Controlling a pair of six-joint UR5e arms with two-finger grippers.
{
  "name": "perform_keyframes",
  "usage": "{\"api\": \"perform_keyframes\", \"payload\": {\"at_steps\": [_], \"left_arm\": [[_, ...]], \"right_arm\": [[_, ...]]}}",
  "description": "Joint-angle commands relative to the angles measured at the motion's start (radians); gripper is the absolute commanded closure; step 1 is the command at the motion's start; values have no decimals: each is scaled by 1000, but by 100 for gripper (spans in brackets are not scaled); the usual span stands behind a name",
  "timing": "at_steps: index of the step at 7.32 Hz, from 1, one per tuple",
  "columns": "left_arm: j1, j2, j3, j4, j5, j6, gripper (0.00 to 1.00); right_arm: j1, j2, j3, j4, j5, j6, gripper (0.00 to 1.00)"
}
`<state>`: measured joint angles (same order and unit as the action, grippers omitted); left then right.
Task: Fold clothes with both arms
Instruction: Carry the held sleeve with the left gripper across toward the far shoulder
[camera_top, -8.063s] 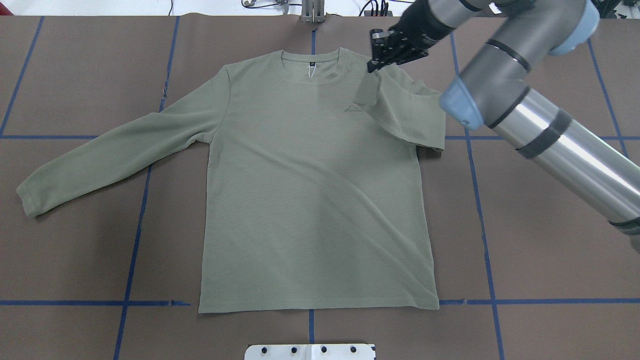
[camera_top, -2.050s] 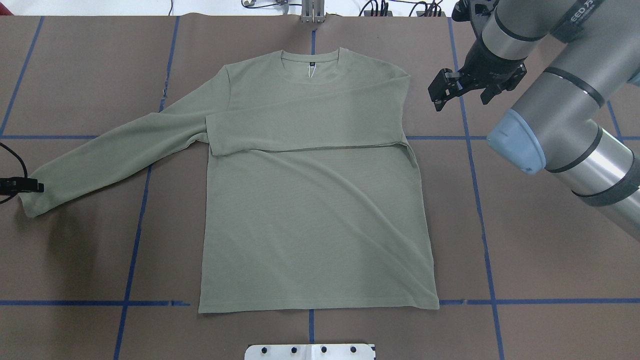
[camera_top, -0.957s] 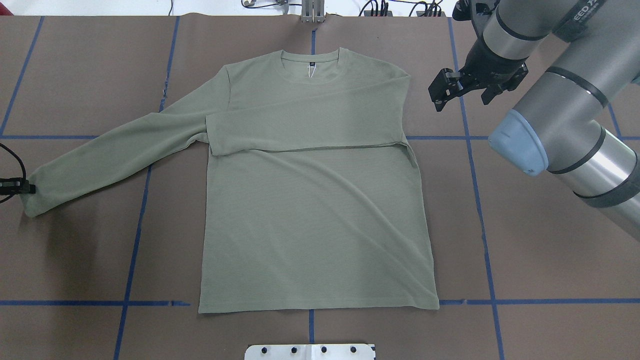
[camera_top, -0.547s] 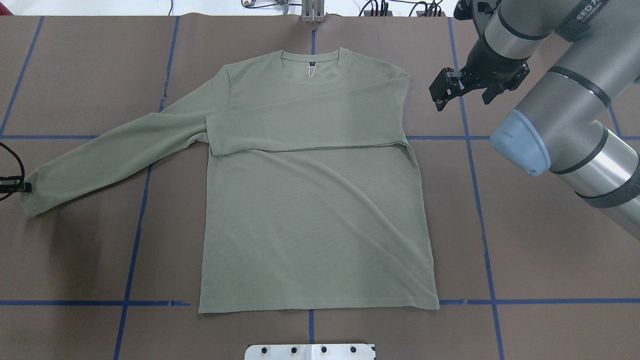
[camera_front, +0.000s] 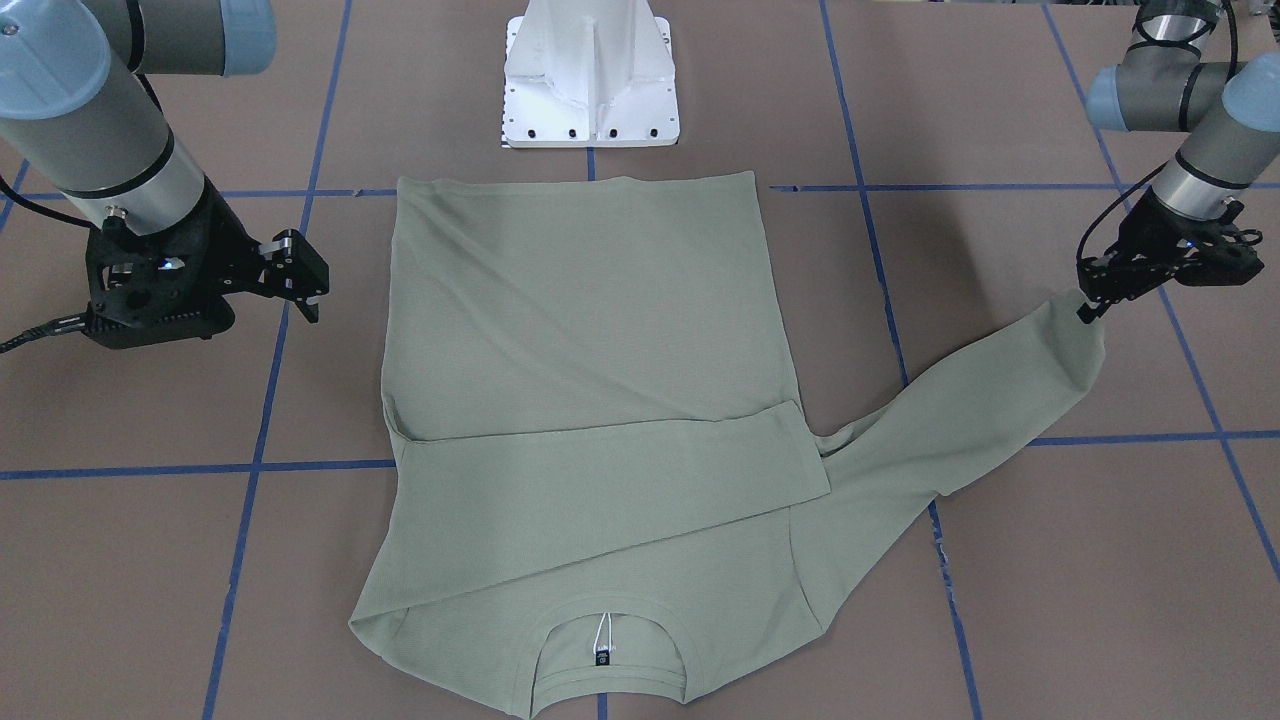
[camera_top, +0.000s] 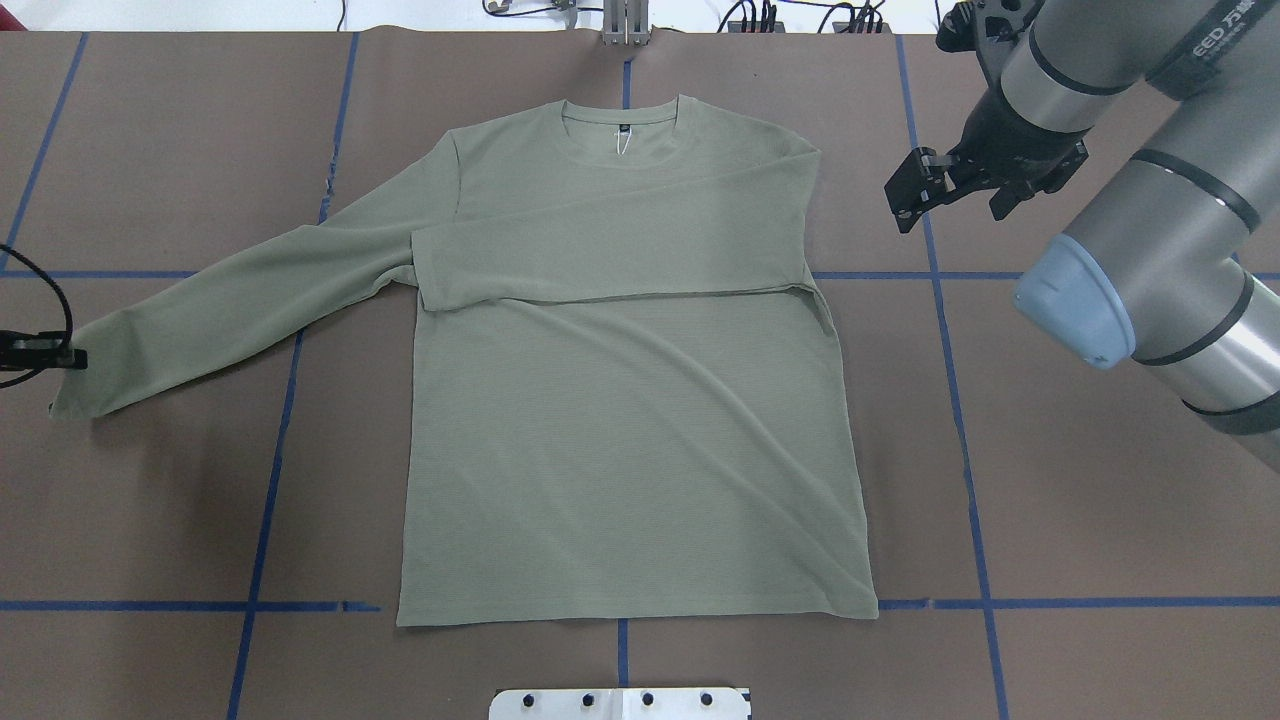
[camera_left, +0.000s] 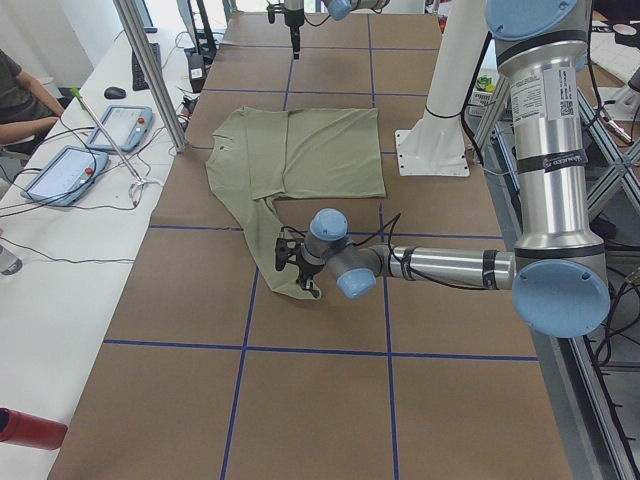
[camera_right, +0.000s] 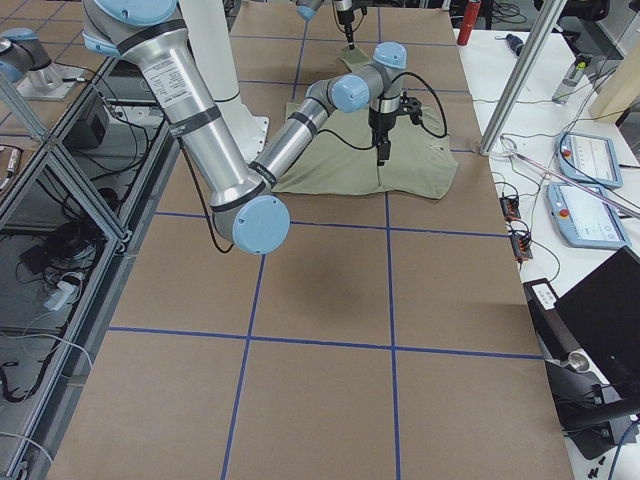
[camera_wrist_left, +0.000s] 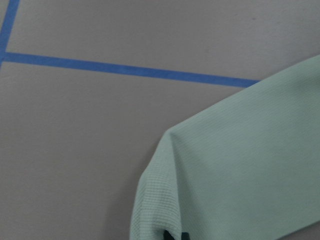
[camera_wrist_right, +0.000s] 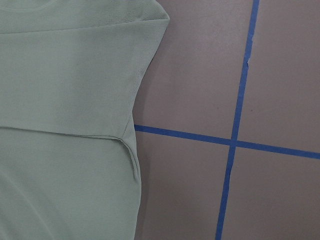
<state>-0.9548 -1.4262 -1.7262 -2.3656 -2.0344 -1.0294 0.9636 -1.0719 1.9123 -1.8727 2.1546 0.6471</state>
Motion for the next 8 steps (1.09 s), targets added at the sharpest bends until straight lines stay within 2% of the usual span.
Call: {"api": "perform_keyframes", "payload": {"at_steps": [1, 2, 3, 4, 5, 7, 8], "left_arm": [[4, -185, -93, 300, 2, -79, 100], [5, -314, -90, 431, 5, -128, 100], [5, -385, -96, 515, 5, -144, 100], [7, -402, -110, 526, 0, -173, 100], [10, -463, -98, 552, -1, -228, 100], [59, -661, -84, 739, -1, -344, 100], [73, -756, -44, 749, -1, -445, 100]], "right_arm": [[23, -51, 19, 3, 1, -10, 0], [29, -63, 19, 0, 1, -39, 0], [47, -71, 16, 1, 1, -44, 0], [61, -72, 11, 3, 1, -46, 0], [67, -78, 10, 0, 1, -75, 0], [96, -130, 10, 9, 39, -127, 0], [137, -181, 11, 12, 69, -211, 0]]}}
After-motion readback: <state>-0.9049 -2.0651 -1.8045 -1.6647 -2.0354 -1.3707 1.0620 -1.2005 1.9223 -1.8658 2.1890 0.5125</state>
